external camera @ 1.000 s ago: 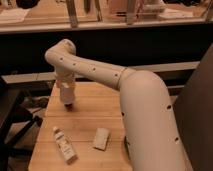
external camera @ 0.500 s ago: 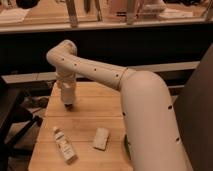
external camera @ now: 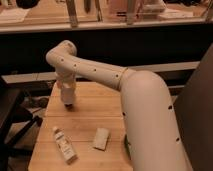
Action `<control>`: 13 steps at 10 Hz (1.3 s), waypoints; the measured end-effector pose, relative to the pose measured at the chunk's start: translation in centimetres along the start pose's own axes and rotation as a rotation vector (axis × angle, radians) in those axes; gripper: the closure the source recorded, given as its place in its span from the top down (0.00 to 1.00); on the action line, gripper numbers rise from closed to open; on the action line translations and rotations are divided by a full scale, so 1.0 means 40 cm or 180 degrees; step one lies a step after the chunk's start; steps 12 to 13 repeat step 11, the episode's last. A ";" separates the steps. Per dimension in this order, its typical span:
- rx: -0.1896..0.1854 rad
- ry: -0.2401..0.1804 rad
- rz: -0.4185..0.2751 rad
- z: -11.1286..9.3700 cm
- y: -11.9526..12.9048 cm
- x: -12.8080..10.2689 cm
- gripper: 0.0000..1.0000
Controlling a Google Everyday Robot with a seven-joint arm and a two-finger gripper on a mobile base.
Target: Place the ceramic cup over the eraser
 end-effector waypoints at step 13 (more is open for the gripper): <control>0.0127 -0.0042 -0.0031 0.019 0.011 0.013 0.55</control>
